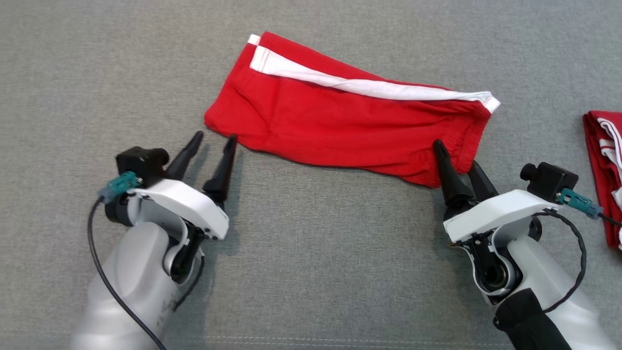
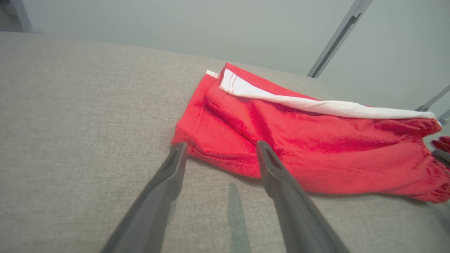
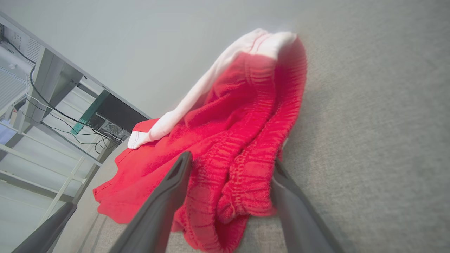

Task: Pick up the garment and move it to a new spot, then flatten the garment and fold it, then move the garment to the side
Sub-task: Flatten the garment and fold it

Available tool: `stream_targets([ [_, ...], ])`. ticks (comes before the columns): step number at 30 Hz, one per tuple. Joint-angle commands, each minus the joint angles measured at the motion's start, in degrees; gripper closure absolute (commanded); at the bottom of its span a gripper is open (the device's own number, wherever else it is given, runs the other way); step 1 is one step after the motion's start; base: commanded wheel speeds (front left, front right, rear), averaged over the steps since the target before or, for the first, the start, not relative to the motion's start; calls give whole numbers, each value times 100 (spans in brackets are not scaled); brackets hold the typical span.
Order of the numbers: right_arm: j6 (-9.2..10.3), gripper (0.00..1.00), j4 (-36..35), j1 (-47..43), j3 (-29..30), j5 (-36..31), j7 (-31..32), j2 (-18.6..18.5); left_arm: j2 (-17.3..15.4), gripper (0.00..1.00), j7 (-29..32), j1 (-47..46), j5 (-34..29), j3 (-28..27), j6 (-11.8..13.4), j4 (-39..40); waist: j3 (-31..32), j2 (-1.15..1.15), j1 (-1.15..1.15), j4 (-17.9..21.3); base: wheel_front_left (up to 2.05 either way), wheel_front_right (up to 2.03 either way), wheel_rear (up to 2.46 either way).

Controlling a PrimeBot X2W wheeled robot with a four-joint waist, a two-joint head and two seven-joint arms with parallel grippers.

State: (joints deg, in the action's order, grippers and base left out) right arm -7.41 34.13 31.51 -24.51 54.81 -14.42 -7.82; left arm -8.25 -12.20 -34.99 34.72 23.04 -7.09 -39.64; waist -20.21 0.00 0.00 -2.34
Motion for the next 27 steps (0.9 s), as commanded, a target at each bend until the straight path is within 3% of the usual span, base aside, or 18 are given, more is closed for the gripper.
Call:
stream_targets([
  [1, -8, 0, -47, -53, -105, -57, -58, 38, -183, 0, -58, -252, 132, -205, -38, -100, -85, 0, 0, 95, 0, 0, 0],
  [10, -8, 0, -140, 79, -209, -127, -58, 114, -230, 0, 7, -886, 905, -102, -39, -937, -304, 0, 0, 292, 0, 0, 0],
  [23, -8, 0, -190, 275, -446, -132, -58, 205, -160, 0, 525, -1261, 2027, 296, -39, -1275, -474, 0, 0, 494, 0, 0, 0],
  [27, -8, 0, -176, 338, -513, -140, -58, 223, -204, 0, 666, -1343, 2103, 464, -39, -1381, -515, 0, 0, 532, 0, 0, 0],
])
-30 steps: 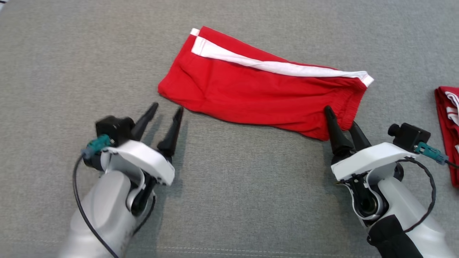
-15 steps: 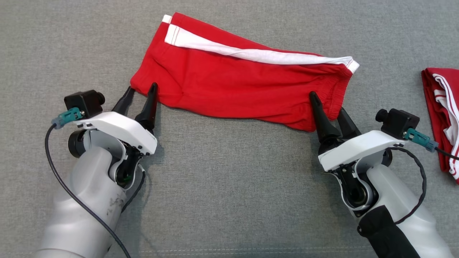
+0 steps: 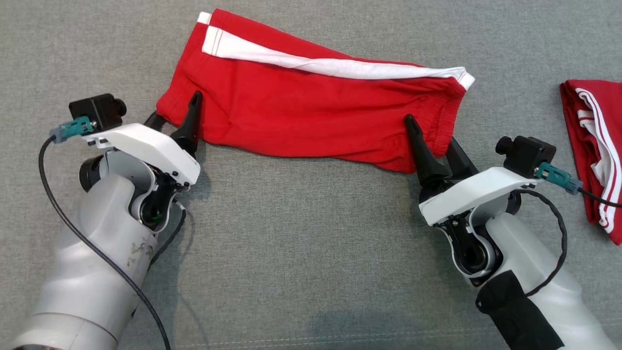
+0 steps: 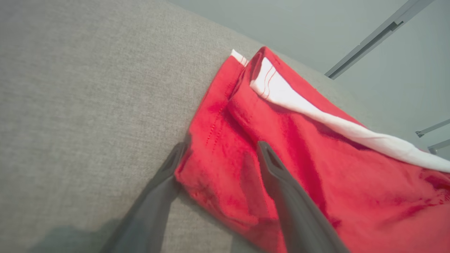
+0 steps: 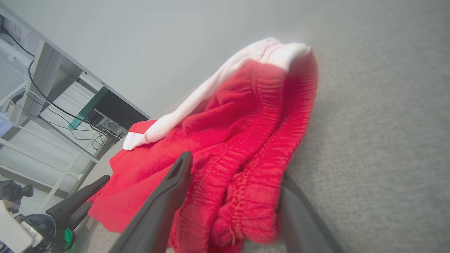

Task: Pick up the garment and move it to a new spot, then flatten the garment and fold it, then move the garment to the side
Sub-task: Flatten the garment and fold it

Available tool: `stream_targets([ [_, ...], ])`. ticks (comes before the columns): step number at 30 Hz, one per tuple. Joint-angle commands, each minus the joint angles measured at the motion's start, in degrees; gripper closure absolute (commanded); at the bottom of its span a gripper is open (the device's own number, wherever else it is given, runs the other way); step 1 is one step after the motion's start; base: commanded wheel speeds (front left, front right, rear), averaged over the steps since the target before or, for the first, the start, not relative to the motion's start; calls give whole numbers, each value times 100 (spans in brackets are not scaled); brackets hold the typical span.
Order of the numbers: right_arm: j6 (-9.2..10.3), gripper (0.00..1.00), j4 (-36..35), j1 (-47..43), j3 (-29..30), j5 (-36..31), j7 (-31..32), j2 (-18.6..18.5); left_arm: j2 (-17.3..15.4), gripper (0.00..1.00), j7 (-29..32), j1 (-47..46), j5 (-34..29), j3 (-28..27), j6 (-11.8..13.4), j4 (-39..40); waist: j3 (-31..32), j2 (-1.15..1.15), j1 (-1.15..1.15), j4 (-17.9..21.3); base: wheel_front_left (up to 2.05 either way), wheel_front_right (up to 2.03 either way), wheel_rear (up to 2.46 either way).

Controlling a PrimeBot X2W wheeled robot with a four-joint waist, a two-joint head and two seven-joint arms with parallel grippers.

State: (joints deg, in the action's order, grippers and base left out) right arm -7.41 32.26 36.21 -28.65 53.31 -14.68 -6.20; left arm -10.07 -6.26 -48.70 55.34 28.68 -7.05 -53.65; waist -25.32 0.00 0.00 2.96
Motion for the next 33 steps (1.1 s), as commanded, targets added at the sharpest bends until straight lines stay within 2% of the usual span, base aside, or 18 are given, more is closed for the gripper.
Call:
stream_targets([
  [1, -8, 0, 21, -108, -124, 5, -32, 66, -35, 0, 102, -2, 32, -32, -44, -28, -15, 0, 0, 14, 0, 0, 0],
  [3, -8, 0, 50, -56, -191, -14, -32, 75, -29, 0, 176, -45, 63, 82, -44, -95, -32, 0, 0, 36, 0, 0, 0],
  [4, -8, 0, 69, -30, -221, -23, -32, 78, -23, 13, 210, -59, 90, 139, -44, -99, -41, 0, 0, 43, 0, 0, 0],
  [5, -8, 0, 87, -8, -237, -20, -32, 84, -18, 28, 222, -67, 137, 170, -44, -99, -46, 0, 0, 46, 0, 0, 0],
  [6, -8, 0, 117, 17, -279, -37, -32, 82, -15, 54, 256, -68, 175, 221, -44, -95, -46, 0, 0, 45, 0, 0, 0],
  [7, -8, 0, 166, 39, -336, -43, -32, 81, -22, 69, 275, -63, 204, 273, -44, -87, -45, 0, 0, 42, 0, 0, 0],
  [8, -8, 0, 203, 61, -375, -25, -32, 85, -31, 98, 267, -57, 243, 307, -44, -77, -42, 0, 0, 37, 0, 0, 0],
  [9, -8, 0, 245, 85, -413, -29, -32, 76, -25, 100, 310, -32, 288, 370, -44, -43, -34, 0, 0, 26, 0, 0, 0],
  [10, -8, 13, 315, 105, -463, -36, -32, 63, -28, 100, 346, 0, 337, 429, -44, -8, -21, 0, 0, 9, 0, 0, 0],
  [11, -8, 50, 367, 124, -487, -26, -32, 60, -45, 100, 338, 30, 388, 462, -44, 20, -10, 0, 0, -8, 0, 0, 0],
  [12, -8, 70, 408, 143, -529, -25, -32, 52, -65, 100, 325, 64, 431, 503, -44, 52, 2, 0, 0, -25, 0, 0, 0],
  [13, -8, 100, 450, 159, -586, -28, -32, 32, -86, 100, 307, 99, 463, 556, -44, 92, 15, 0, 0, -50, 0, 0, 0],
  [22, -8, 100, 572, 44, -636, 57, -32, -228, -240, 100, -269, 528, 823, 755, -44, 340, 285, 0, 0, -276, 0, 0, 0],
  [27, -8, 100, 667, -83, -692, 187, -32, -382, -213, 100, -483, 763, 965, 916, -44, 461, 488, 0, 0, -474, 0, 0, 0],
  [33, -8, 100, 788, -200, -1037, 565, 5, -698, -178, 100, -749, 1124, 1089, 1013, -44, 598, 770, 0, 0, -831, 0, 0, 0],
])
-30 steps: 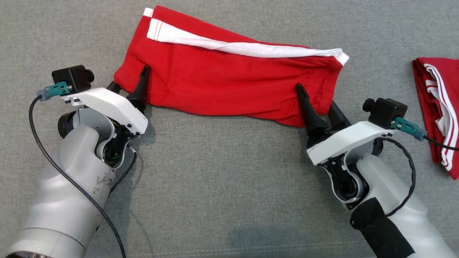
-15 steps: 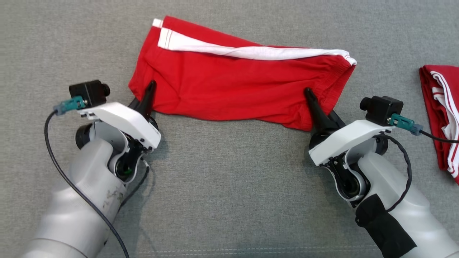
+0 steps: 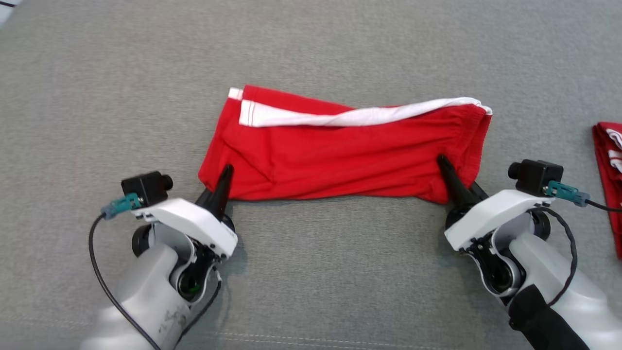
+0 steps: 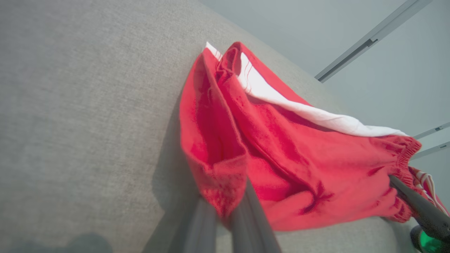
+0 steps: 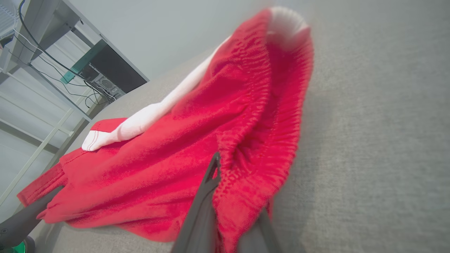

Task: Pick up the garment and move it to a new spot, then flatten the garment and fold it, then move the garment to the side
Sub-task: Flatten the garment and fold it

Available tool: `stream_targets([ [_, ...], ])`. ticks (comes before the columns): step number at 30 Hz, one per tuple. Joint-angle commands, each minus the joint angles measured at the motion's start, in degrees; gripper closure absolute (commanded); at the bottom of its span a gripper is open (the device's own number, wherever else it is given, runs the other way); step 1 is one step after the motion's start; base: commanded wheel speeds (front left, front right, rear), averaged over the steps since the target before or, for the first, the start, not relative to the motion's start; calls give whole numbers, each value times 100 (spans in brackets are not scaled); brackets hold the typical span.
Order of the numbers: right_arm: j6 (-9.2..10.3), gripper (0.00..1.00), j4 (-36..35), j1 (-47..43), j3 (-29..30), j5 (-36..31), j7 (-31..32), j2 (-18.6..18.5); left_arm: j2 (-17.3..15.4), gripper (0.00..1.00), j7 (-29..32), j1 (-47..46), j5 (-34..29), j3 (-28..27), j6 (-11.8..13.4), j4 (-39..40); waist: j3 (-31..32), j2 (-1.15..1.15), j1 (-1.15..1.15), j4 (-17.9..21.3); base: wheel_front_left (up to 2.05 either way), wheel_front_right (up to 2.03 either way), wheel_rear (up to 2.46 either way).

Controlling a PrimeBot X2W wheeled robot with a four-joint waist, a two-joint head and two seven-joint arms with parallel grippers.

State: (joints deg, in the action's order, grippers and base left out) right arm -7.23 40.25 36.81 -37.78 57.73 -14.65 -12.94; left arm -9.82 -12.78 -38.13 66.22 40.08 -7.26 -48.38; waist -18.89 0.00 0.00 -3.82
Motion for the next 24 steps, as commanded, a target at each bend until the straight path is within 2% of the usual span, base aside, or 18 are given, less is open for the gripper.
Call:
stream_targets([
  [1, -25, 100, -19, -275, -188, 208, 60, -72, -207, 100, -120, 122, -30, -89, -23, 92, 157, 0, 0, -207, 0, 0, 0],
  [10, -25, 100, -126, -350, -523, 682, 240, -465, -105, 100, -210, 622, -34, -107, -23, 228, 286, 0, 0, -572, 0, 0, 0],
  [11, -25, 96, -136, -339, -548, 717, 236, -490, -108, 100, -213, 638, -85, -77, -23, 240, 274, 0, 0, -593, 0, 0, 0],
  [12, -25, 58, -136, -326, -575, 740, 229, -510, -102, 90, -215, 648, -109, -74, -23, 256, 267, 0, 0, -610, 0, 0, 0],
  [13, -25, 0, -132, -310, -598, 760, 218, -517, -109, 54, -217, 640, -158, -90, -23, 280, 261, 0, 0, -621, 0, 0, 0],
  [14, -25, 0, -133, -294, -619, 785, 208, -517, -127, 7, -218, 622, -247, -137, -23, 311, 251, 0, 0, -628, 0, 0, 0],
  [15, -25, 0, -133, -277, -643, 803, 199, -518, -128, 0, -219, 617, -322, -230, -23, 340, 242, 0, 0, -632, 0, 0, 0],
  [24, -25, 0, -267, -454, -551, 996, 3, -681, -58, 0, -221, 912, -1698, -1318, 61, 805, 437, 0, 0, -524, 0, 0, 0],
])
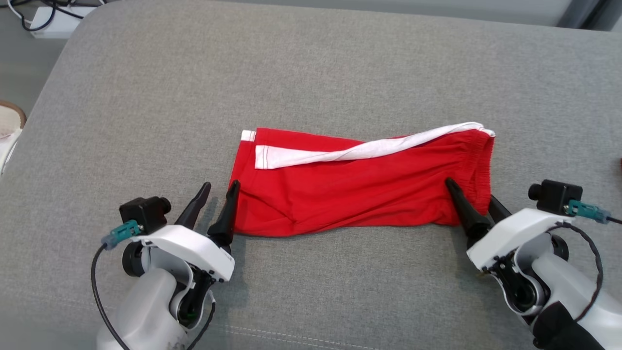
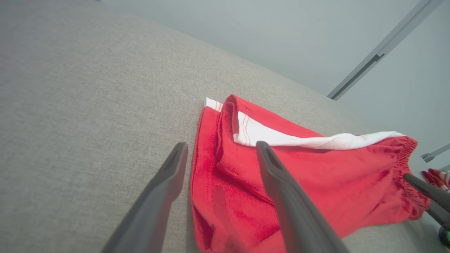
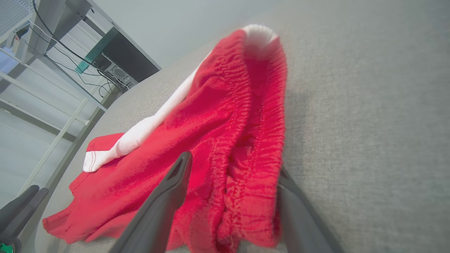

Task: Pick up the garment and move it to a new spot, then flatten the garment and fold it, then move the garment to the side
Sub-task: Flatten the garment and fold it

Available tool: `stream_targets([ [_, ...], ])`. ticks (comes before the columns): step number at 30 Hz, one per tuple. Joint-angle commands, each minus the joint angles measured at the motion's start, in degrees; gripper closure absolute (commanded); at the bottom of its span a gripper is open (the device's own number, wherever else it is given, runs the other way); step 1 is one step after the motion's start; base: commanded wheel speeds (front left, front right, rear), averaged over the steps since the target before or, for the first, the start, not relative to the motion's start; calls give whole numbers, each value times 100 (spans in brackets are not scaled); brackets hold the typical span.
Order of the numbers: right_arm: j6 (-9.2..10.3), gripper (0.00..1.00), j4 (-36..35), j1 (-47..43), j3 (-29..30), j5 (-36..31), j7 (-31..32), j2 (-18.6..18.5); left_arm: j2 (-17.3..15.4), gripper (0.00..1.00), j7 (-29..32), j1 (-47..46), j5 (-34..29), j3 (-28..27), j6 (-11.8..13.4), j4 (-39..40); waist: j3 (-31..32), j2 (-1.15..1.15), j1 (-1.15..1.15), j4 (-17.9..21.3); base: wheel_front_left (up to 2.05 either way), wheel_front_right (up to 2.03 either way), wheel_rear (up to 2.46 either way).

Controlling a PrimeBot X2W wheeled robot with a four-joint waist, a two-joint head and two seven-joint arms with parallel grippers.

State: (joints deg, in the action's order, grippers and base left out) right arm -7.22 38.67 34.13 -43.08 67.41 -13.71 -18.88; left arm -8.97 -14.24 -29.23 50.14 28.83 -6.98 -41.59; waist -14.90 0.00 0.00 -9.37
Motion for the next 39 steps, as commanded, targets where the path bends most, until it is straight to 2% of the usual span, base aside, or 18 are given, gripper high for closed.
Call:
stream_targets([
  [1, -26, 0, -130, -225, 4, 28, -101, -107, -128, 0, -75, 78, -245, -272, 51, 215, 64, 0, 0, 51, 0, 0, 0],
  [11, -26, 0, -300, -626, 306, -96, -127, -45, 54, 0, -75, 711, -1600, -1173, 194, 1227, 272, 0, 0, 194, 0, 0, 0],
  [21, -26, 0, -199, -913, 650, -277, -128, 110, 178, 0, -75, 1374, -2758, -1542, 350, 2262, 370, 0, 0, -100, 0, 0, 0],
  [29, -26, 0, -120, -1037, 776, -267, -129, 164, 225, 0, -75, 1703, -3156, -1671, 379, 2758, 431, 0, 0, -298, 0, 0, 0],
  [38, -26, 0, 202, -858, 504, -16, -66, 325, 297, 0, -75, 1836, -3270, -1772, 310, 2961, 364, 0, 0, -504, 0, 0, 0],
  [39, -26, 9, 232, -821, 459, 5, -57, 346, 306, 0, -75, 1835, -3280, -1778, 303, 2965, 359, 0, 0, -520, 0, 0, 0],
])
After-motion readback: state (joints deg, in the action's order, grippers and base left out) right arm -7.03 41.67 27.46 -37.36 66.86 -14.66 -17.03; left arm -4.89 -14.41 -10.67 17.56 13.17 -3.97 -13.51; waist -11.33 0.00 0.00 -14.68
